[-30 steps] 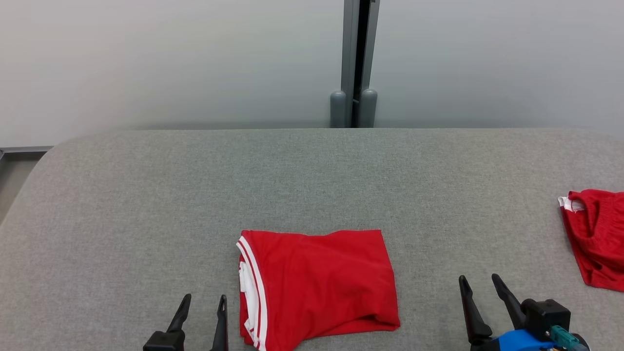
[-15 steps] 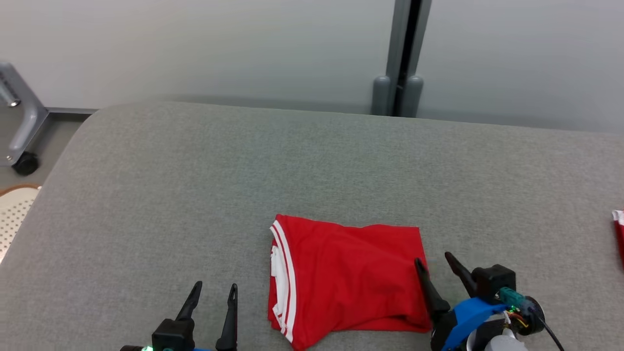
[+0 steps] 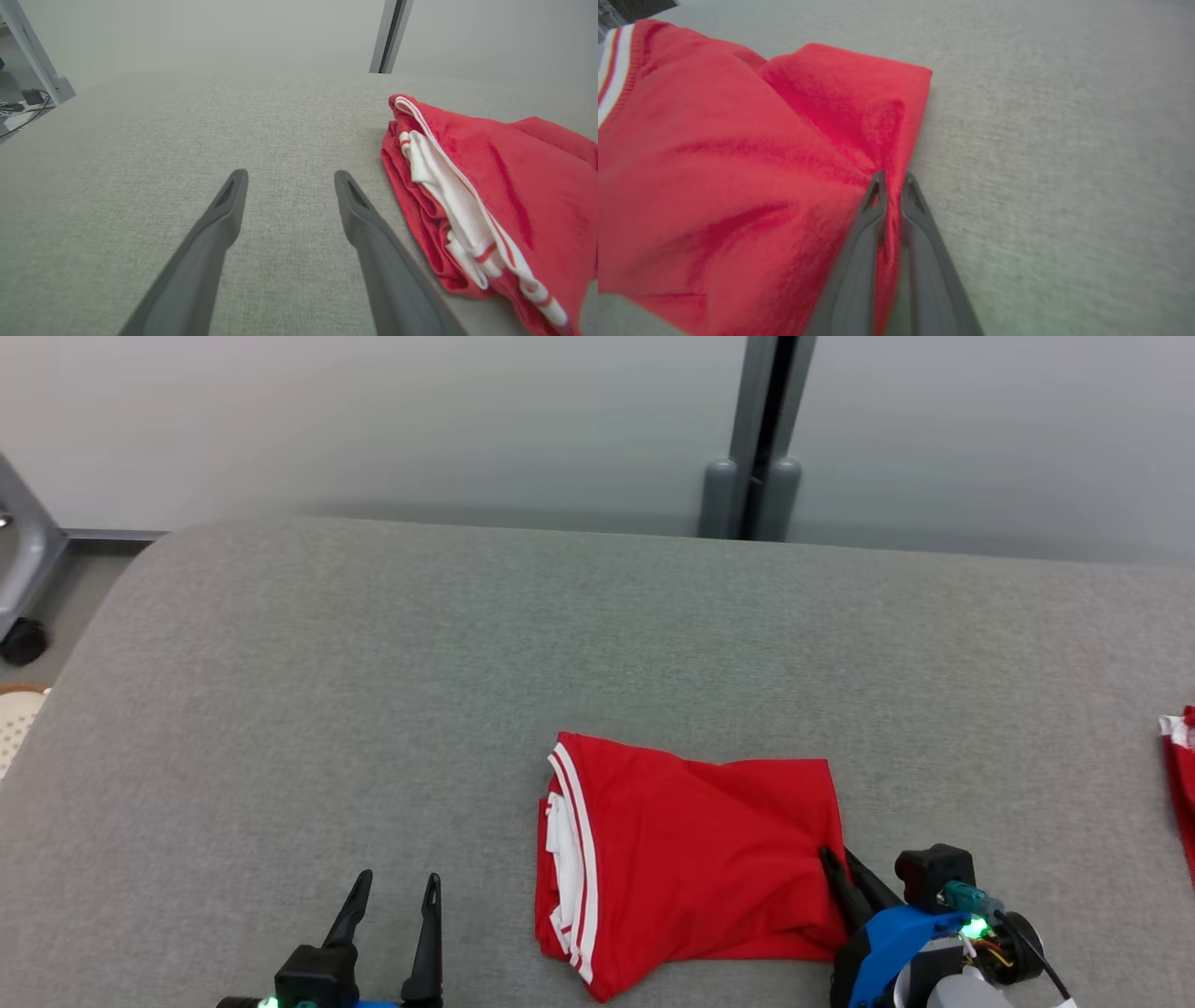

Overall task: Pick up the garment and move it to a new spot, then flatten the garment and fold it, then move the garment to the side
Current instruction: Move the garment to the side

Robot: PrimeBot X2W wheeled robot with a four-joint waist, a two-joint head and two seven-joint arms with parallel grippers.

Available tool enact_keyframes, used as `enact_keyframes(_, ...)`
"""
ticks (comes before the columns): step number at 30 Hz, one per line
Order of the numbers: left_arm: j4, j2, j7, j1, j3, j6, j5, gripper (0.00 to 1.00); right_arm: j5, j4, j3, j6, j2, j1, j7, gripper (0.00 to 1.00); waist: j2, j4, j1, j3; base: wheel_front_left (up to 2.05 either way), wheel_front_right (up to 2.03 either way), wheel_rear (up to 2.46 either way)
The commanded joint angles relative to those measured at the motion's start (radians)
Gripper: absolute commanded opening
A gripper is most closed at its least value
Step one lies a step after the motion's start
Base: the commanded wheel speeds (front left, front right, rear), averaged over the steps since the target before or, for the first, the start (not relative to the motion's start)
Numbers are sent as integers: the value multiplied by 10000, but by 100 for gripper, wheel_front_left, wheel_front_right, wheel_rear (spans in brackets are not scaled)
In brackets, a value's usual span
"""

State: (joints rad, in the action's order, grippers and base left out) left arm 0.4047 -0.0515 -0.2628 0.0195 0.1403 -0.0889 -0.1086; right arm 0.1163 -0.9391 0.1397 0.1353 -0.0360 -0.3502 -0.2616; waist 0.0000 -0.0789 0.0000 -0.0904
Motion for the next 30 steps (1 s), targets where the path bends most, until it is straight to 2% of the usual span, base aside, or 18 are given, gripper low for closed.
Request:
enact_keyframes(1,-97,10,-23,-21,45,-36,-43,100,-76,-142,-171,-81,-261,48,29,0,0,379,0,194,0,0,0)
enact_keyframes(5,-330,12,-23,-220,355,-112,-88,100,-289,258,-629,-69,-232,12,-4,0,0,1438,0,162,0,0,0)
enact_keyframes(11,-450,7,-23,-512,809,-248,-95,100,-318,848,-691,-55,-189,240,-18,0,0,3274,0,-32,0,0,0)
enact_keyframes(16,-510,10,-23,-749,1301,-340,-158,100,-123,1199,-863,-52,-180,444,-23,0,0,4399,0,-177,0,0,0)
enact_keyframes(23,-594,4,-23,-907,1842,-411,-230,100,-62,1470,-996,-52,-176,615,-24,0,0,5235,0,-358,0,0,0)
enact_keyframes(30,-463,-1,-23,-964,1953,-420,-70,100,-575,1675,-1348,-50,-171,-26,-26,0,0,5385,0,-603,0,0,0)
